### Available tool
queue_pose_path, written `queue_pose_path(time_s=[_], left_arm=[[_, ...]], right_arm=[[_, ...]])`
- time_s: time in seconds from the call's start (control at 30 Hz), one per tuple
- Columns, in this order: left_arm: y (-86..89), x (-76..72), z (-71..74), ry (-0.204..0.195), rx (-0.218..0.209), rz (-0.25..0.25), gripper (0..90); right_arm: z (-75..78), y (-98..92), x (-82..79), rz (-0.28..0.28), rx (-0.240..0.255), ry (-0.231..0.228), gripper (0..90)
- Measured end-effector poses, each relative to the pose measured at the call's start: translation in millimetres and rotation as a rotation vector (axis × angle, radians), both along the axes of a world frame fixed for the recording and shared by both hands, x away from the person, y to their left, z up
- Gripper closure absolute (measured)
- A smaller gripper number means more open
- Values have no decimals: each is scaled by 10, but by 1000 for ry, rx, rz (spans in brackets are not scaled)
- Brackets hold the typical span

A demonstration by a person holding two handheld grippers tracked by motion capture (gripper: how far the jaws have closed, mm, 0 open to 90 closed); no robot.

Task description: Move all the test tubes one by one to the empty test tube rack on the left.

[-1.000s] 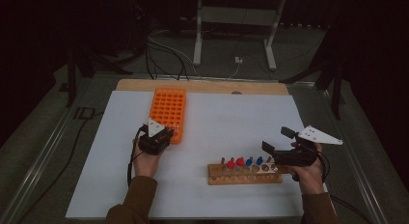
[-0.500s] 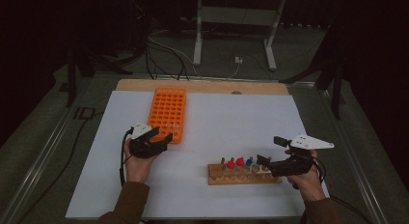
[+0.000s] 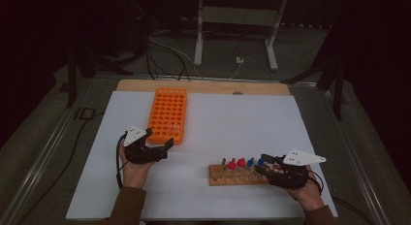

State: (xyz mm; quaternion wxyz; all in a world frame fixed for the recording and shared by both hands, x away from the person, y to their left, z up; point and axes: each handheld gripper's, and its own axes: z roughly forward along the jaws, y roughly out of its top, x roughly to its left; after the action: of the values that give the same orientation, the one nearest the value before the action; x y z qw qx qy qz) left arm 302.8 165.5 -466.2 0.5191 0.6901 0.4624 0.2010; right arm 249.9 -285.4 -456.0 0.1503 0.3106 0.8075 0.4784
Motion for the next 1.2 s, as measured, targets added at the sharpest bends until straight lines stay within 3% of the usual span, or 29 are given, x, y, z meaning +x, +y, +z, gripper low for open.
queue_pose_path(time_s=[0.13,0.27,0.57,0.83,1.2], left_arm=[[-7,-32,15,-16,3,-2,14],[11,-44,7,-26,-4,8,11],[-5,-35,-15,-22,11,9,8],[-25,-37,19,-29,8,-8,8],[-147,-46,129,-65,-3,-58,9]], right_arm=[[-38,37,-16,25,-17,-5,693],[-53,38,-16,30,-22,-14,757],[18,2,-19,29,20,-8,764],[195,-92,-23,49,108,4,764],[519,-106,27,45,127,-52,764]])
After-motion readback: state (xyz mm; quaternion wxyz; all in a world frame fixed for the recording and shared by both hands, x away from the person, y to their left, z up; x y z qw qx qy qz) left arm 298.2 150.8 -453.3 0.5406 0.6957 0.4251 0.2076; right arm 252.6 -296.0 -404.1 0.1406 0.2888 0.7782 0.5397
